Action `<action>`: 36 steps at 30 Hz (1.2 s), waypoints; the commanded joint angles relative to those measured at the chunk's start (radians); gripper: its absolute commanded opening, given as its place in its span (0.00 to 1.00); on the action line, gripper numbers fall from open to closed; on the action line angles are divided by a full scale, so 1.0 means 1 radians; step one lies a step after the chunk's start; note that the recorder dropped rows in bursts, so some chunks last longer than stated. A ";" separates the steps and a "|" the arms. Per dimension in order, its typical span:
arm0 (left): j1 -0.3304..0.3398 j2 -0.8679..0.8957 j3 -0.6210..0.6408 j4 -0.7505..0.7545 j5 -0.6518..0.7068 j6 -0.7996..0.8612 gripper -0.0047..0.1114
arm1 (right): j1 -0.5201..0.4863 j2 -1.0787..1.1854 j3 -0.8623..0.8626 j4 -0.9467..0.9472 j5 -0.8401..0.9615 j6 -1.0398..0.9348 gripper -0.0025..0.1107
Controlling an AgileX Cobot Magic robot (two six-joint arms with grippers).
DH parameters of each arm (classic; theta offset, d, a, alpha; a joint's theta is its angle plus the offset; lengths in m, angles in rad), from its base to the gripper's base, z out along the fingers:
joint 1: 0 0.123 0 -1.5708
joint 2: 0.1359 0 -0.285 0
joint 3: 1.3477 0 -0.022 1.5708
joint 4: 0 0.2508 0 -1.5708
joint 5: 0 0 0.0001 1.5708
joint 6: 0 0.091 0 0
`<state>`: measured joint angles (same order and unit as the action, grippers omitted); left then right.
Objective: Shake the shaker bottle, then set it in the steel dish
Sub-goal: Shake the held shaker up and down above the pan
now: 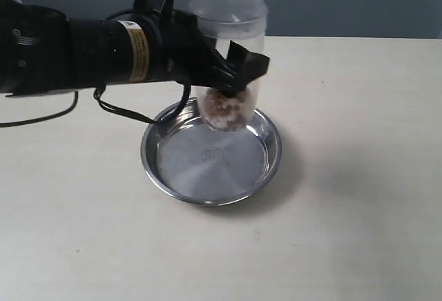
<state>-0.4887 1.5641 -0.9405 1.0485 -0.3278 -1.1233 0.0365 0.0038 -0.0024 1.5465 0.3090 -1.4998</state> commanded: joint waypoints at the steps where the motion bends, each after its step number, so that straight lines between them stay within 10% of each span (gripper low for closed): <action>1: 0.027 -0.008 -0.007 -0.084 -0.149 -0.025 0.04 | 0.004 -0.004 0.002 -0.001 -0.003 0.001 0.02; 7: 0.025 -0.038 0.015 -0.051 0.340 -0.030 0.04 | 0.004 -0.004 0.002 -0.001 -0.003 0.001 0.02; 11: 0.050 -0.047 -0.010 -0.246 -0.249 -0.013 0.04 | 0.004 -0.004 0.002 -0.001 -0.003 0.001 0.02; 12: 0.022 -0.064 -0.029 -0.225 0.136 0.099 0.04 | 0.004 -0.004 0.002 -0.001 -0.003 0.001 0.02; 14: -0.033 -0.022 0.002 -0.252 0.424 0.220 0.04 | 0.004 -0.004 0.002 -0.001 -0.009 0.001 0.02; 17: -0.031 -0.020 0.093 -0.238 0.091 0.192 0.04 | 0.004 -0.004 0.002 -0.001 -0.008 0.001 0.02; 19: -0.025 -0.050 0.051 -0.217 0.470 0.246 0.04 | 0.004 -0.004 0.002 -0.001 -0.003 0.001 0.02; 23: -0.027 -0.039 0.072 -0.170 -0.148 0.122 0.04 | 0.004 -0.004 0.002 -0.001 -0.008 0.001 0.02; 27: -0.036 -0.040 0.034 -0.161 0.456 0.139 0.04 | 0.004 -0.004 0.002 -0.001 -0.005 0.001 0.02; 33: -0.019 -0.071 0.067 -0.081 -0.271 0.028 0.04 | 0.004 -0.004 0.002 -0.001 -0.005 0.001 0.02; 36: -0.031 -0.087 0.021 0.008 0.235 0.020 0.04 | 0.004 -0.004 0.002 -0.001 -0.005 0.001 0.02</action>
<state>-0.5174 1.5027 -0.8880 0.9969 -0.3829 -1.0828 0.0365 0.0038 -0.0024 1.5465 0.3061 -1.4998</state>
